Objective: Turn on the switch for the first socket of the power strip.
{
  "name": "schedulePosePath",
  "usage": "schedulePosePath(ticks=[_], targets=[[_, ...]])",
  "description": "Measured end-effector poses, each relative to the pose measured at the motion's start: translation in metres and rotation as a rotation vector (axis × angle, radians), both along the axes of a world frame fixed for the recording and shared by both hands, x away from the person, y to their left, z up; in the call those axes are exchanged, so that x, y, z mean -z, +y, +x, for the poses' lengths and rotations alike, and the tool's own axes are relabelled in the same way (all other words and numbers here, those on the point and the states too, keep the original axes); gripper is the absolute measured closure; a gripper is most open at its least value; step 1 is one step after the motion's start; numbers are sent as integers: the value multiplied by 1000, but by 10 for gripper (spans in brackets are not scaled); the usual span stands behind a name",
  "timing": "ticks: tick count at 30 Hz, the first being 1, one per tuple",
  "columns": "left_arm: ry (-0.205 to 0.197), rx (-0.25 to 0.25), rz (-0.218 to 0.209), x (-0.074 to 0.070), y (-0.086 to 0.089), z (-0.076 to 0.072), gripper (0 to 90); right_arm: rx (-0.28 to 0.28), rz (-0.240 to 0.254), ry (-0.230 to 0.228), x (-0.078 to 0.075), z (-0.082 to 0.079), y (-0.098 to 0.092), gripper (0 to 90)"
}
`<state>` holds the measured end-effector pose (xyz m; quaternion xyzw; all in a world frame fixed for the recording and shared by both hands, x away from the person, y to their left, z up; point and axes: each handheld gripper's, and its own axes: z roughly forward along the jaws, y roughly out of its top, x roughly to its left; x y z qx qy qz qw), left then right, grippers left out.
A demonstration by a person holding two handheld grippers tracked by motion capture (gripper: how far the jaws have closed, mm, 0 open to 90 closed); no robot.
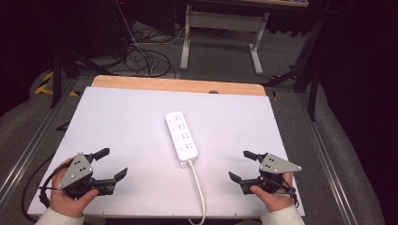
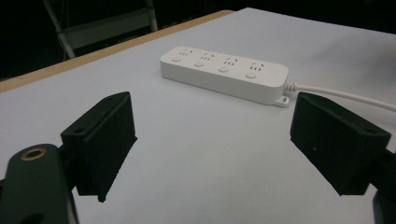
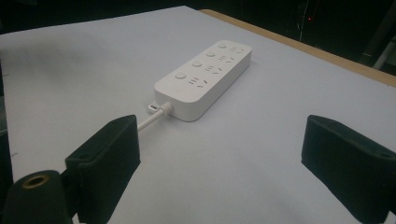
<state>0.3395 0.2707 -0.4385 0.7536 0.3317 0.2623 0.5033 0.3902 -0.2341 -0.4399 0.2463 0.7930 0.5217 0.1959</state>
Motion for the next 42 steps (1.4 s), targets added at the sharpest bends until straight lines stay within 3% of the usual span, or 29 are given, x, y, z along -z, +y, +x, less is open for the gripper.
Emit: schedulePosePath(ticks=[10, 30, 42], targets=[[30, -11, 1, 1, 0, 1, 143, -2, 1, 6, 0, 0, -1, 128], [13, -4, 14, -2, 1, -1, 140, 12, -9, 5, -2, 1, -2, 135], [22, -6, 13, -1, 0, -1, 140, 2, -32, 8, -16, 6, 4, 143]])
